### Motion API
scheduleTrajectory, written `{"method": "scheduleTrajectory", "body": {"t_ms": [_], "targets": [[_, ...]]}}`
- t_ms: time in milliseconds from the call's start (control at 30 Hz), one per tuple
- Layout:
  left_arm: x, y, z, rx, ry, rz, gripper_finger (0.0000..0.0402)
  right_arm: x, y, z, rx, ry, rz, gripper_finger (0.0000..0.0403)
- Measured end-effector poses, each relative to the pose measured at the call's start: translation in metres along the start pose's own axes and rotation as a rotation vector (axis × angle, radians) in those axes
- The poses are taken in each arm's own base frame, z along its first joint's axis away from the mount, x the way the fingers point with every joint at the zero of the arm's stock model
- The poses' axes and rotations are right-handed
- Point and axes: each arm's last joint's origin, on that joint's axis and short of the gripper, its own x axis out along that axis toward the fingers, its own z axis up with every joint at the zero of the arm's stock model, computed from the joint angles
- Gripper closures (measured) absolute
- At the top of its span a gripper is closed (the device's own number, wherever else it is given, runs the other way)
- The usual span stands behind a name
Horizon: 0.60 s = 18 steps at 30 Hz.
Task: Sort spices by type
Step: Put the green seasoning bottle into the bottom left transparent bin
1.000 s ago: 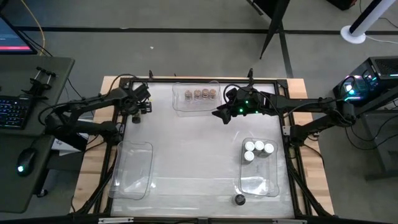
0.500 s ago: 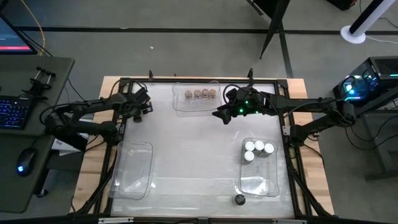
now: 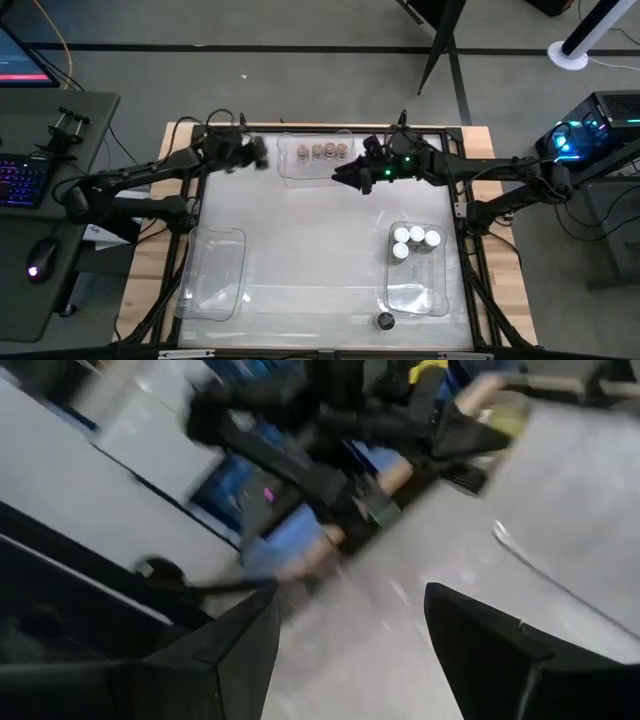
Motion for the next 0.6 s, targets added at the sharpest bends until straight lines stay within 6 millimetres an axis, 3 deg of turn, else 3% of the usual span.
{"method": "scheduleTrajectory", "body": {"t_ms": [233,367,600], "targets": [[-0.030,-0.067,0.012,-0.225,-0.250,-0.674,0.0312,0.002,0.016,0.021,-0.116,-0.091,0.004,0.0160],[-0.037,-0.092,0.017,-0.227,-0.306,-0.775,0.0312,0.016,0.024,0.041,-0.202,-0.158,-0.160,0.0160],[-0.053,-0.140,0.027,-0.053,-0.352,-0.888,0.0312,0.049,0.025,0.079,0.090,-0.286,-0.180,0.0158]]}}
